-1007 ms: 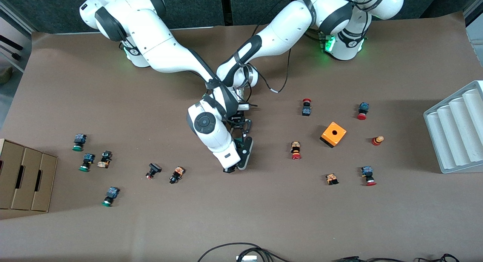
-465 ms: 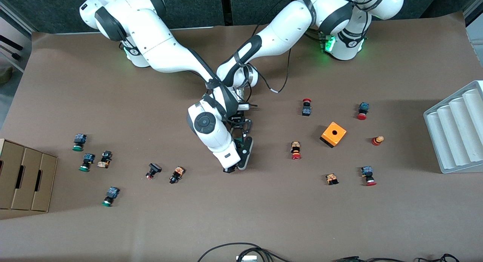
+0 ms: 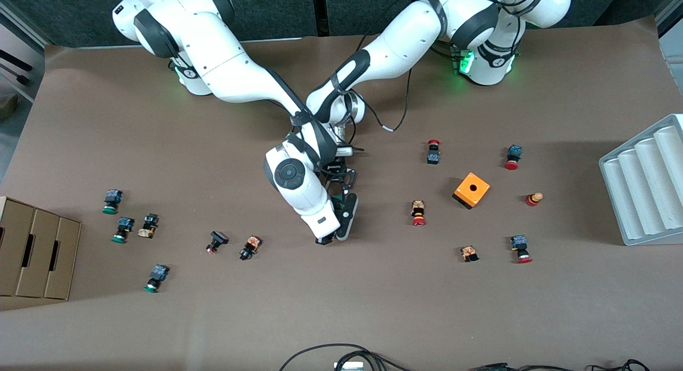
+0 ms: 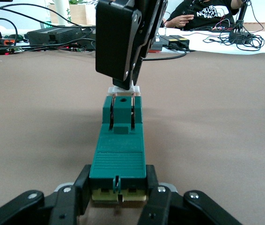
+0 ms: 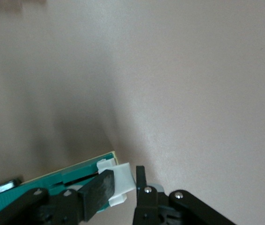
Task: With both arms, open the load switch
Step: 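Grip the white handle with the right gripper, holding the base steady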
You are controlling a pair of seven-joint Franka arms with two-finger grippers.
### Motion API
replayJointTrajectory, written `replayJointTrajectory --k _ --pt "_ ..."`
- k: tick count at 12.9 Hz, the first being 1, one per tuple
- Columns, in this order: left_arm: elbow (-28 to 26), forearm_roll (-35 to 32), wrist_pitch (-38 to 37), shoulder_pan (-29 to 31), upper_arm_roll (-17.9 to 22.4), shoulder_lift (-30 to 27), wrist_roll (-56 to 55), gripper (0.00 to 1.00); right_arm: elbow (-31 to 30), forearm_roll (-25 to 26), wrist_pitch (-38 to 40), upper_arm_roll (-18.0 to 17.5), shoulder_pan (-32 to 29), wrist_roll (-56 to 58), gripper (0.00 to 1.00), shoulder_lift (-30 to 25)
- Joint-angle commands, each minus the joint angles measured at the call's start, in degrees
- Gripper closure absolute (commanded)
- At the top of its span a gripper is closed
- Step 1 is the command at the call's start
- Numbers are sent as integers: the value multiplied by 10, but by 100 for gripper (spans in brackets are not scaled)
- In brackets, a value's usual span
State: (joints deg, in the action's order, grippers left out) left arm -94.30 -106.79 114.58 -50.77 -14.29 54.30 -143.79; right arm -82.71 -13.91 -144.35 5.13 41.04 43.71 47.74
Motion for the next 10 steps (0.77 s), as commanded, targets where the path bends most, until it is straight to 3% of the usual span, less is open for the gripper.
replayJointTrajectory --k 1,10 --pt "-1 -14 -8 -12 6 -2 -10 51 -30 7 27 -1 10 -12 73 -22" --pt "-1 -14 -8 -12 6 -2 -11 51 -30 8 38 -1 10 -12 73 -26"
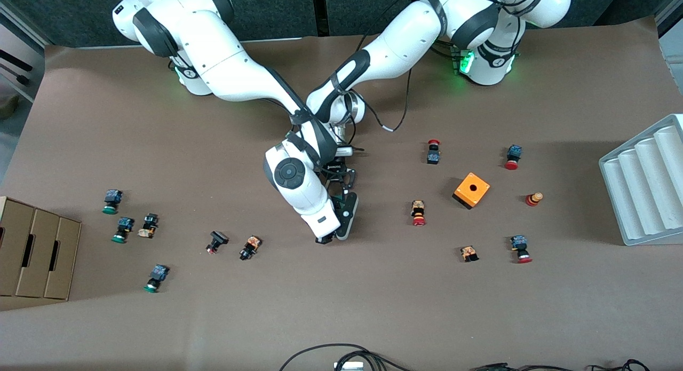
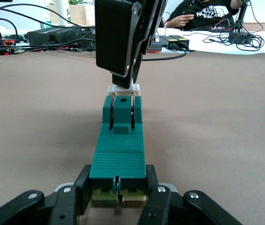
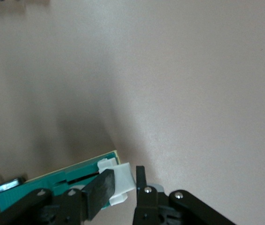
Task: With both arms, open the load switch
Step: 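Grip the white handle with the right gripper, holding the base steady, then push the white handle down toward the base with the right gripper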
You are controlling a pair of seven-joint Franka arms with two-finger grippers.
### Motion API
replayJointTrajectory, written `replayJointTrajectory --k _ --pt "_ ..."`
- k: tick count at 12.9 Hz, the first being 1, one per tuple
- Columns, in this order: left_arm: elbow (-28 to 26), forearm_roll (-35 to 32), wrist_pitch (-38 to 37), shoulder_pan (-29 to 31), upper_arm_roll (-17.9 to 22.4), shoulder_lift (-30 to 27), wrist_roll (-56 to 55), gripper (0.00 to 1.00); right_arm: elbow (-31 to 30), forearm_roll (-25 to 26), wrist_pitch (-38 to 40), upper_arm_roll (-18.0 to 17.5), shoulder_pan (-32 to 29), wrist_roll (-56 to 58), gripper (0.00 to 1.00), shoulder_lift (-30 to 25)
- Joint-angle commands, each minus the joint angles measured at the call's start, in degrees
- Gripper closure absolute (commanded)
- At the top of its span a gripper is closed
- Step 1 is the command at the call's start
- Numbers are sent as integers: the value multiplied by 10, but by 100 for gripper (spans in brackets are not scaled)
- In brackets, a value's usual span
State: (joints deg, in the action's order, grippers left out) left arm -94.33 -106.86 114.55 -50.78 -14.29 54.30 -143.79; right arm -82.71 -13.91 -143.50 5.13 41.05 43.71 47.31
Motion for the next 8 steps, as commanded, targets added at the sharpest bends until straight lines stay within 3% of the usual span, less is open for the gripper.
replayJointTrajectory --k 1,8 --pt "-1 -13 -7 -12 6 -2 -10 51 -30 8 32 -1 10 -12 73 -26" --pt "-1 -13 -7 -11 6 -2 -10 51 -31 8 45 -1 11 -12 73 -34"
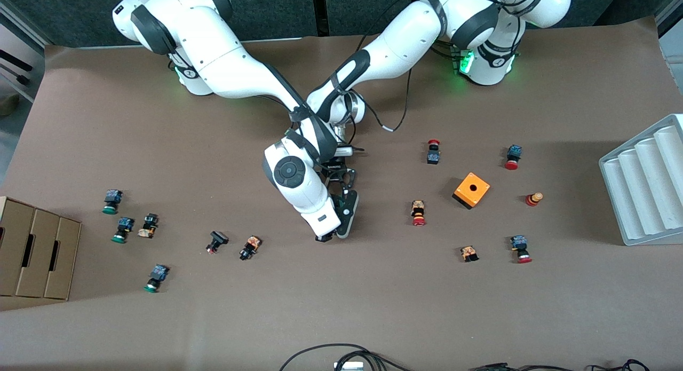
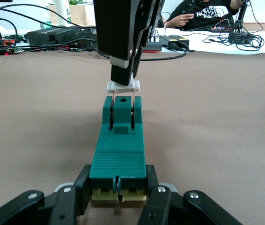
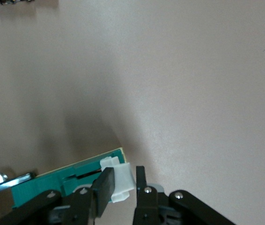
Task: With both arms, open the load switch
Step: 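Push the white handle down toward the base with the right gripper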
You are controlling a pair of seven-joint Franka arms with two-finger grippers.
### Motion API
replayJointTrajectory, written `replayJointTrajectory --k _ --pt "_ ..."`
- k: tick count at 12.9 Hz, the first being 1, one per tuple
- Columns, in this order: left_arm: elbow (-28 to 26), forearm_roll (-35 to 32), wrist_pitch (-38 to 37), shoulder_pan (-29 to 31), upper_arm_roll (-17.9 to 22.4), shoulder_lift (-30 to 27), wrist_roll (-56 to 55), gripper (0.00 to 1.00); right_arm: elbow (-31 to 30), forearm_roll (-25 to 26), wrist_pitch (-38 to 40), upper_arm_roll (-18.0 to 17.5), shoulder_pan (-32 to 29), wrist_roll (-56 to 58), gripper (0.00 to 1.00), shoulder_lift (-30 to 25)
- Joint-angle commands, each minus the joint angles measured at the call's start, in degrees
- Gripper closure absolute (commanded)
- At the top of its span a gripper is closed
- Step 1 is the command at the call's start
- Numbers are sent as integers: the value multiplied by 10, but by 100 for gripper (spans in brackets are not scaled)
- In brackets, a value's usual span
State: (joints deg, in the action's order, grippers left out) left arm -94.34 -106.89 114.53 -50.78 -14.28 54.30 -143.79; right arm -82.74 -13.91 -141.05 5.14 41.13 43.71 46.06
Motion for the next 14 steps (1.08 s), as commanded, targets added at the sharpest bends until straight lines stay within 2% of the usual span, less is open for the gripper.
replayJointTrajectory --k 1,14 --pt "-1 -13 -6 -11 6 -3 -10 51 -30 8 23 -1 10 -12 73 -24" --pt "-1 -14 -6 -11 6 -3 -9 51 -35 7 33 -2 14 -14 73 -35"
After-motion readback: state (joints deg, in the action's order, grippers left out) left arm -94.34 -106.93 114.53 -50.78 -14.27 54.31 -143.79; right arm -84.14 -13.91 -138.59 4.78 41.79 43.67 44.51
